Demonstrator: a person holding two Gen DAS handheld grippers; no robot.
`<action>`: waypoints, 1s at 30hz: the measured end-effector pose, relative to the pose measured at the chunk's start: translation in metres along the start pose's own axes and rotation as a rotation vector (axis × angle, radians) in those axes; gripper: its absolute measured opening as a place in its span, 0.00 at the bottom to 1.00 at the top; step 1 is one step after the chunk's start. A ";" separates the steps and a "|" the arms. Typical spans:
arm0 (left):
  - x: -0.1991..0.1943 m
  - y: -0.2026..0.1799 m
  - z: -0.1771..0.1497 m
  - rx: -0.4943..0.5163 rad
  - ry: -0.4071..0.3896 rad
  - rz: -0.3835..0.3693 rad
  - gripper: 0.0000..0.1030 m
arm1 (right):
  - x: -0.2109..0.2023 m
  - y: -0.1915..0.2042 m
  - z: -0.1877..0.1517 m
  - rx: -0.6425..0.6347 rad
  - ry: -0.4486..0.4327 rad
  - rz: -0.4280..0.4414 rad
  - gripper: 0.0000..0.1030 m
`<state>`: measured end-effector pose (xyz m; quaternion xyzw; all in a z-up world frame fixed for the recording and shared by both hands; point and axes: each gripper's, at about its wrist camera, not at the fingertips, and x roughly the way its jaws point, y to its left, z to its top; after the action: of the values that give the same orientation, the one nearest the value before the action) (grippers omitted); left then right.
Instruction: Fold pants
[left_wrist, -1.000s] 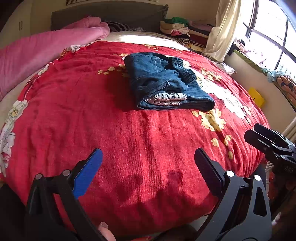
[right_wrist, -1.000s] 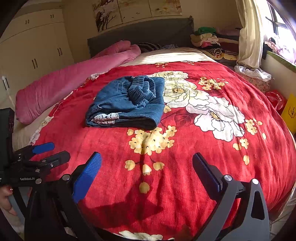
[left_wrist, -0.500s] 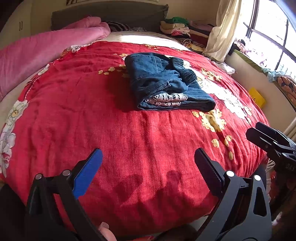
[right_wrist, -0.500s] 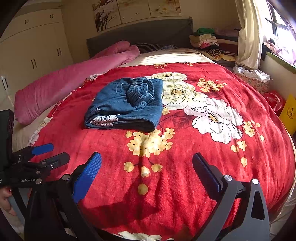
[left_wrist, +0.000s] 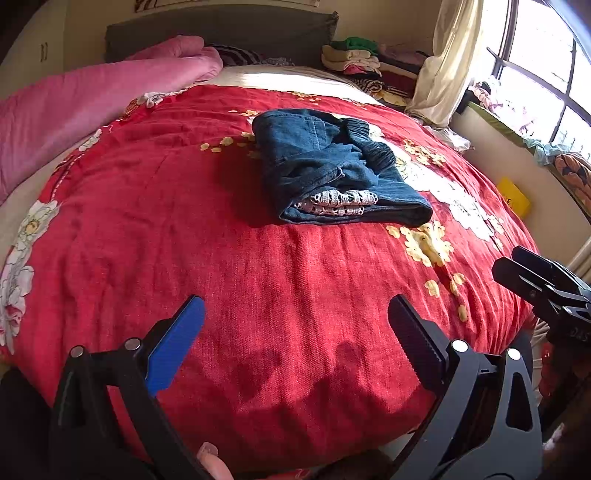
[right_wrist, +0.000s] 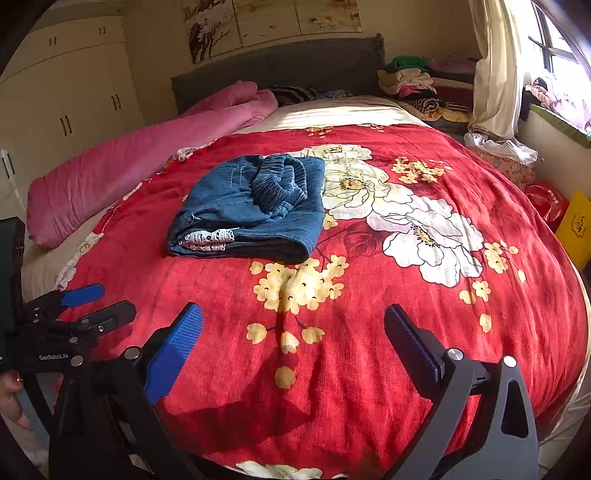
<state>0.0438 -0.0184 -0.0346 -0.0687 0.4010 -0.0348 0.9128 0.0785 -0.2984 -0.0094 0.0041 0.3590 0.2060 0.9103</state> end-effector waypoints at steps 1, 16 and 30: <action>0.000 0.000 0.000 0.000 0.000 0.001 0.91 | 0.000 0.000 0.000 0.000 0.000 0.000 0.95; -0.001 0.002 0.001 -0.001 -0.011 0.013 0.91 | 0.000 0.001 -0.002 -0.001 0.001 -0.007 0.95; -0.004 0.001 0.001 0.010 -0.013 0.020 0.91 | -0.001 0.001 -0.003 0.004 0.000 -0.020 0.95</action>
<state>0.0421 -0.0166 -0.0317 -0.0605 0.3954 -0.0273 0.9161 0.0757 -0.2987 -0.0109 0.0023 0.3596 0.1961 0.9123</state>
